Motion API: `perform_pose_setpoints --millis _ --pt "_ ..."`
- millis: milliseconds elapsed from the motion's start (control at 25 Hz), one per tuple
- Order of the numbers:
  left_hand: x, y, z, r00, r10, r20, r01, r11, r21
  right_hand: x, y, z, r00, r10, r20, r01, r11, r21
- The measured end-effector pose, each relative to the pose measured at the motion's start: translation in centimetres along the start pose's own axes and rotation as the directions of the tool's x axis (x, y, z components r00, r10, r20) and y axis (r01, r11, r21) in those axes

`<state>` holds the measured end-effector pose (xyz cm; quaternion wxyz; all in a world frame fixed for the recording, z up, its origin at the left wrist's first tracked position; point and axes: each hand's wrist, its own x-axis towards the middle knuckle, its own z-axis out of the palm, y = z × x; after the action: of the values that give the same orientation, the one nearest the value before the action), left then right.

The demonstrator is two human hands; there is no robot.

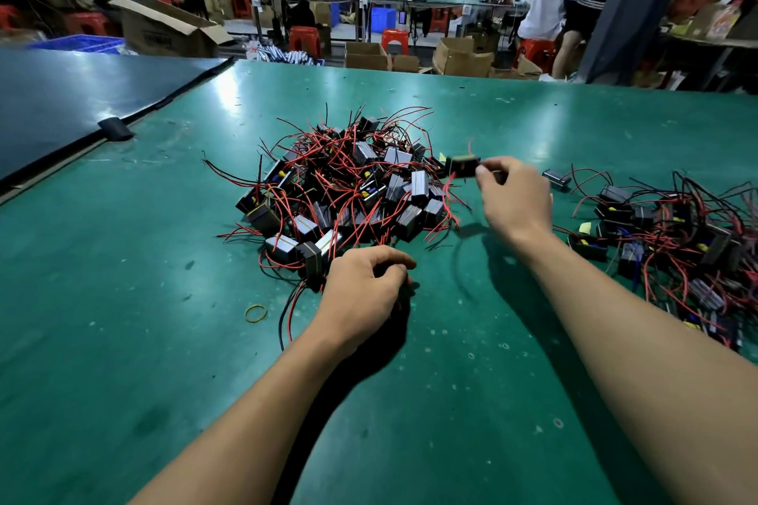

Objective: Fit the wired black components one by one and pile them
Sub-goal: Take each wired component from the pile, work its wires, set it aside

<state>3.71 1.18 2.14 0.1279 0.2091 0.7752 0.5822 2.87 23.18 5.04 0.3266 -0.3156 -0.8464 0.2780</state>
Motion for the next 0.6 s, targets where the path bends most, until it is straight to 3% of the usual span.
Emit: perform_pose_setpoints --millis 120,200,280,360,440,600 --pt "0.0 0.3 -0.2 1.0 -0.004 -0.016 0.003 1.0 -0.031 -0.1 -1.9 -3.1 0.99 -0.046 0.135 -0.02 0.892 0.452" --pt "0.1 0.4 -0.3 0.998 -0.048 -0.051 0.038 0.981 -0.188 -1.8 -2.6 -5.0 0.94 -0.184 0.287 -0.008 0.83 0.558" --pt "0.4 0.6 -0.4 0.994 -0.103 -0.047 0.078 0.925 -0.371 -5.0 -1.9 -5.4 0.88 -0.325 0.346 0.145 0.877 0.458" --pt "0.7 0.5 -0.4 0.995 -0.096 -0.011 0.083 0.904 -0.419 -8.9 -0.5 -4.9 0.837 -0.424 0.346 0.323 0.893 0.313" --pt "0.7 0.4 -0.3 0.999 -0.027 0.04 0.039 0.943 -0.332 -11.1 0.6 -4.3 0.816 -0.456 0.355 0.399 0.889 0.226" --pt "0.3 -0.3 -0.5 0.987 0.071 0.144 -0.058 0.994 -0.093 -11.2 1.8 -3.7 0.827 -0.413 0.382 0.362 0.91 0.2"
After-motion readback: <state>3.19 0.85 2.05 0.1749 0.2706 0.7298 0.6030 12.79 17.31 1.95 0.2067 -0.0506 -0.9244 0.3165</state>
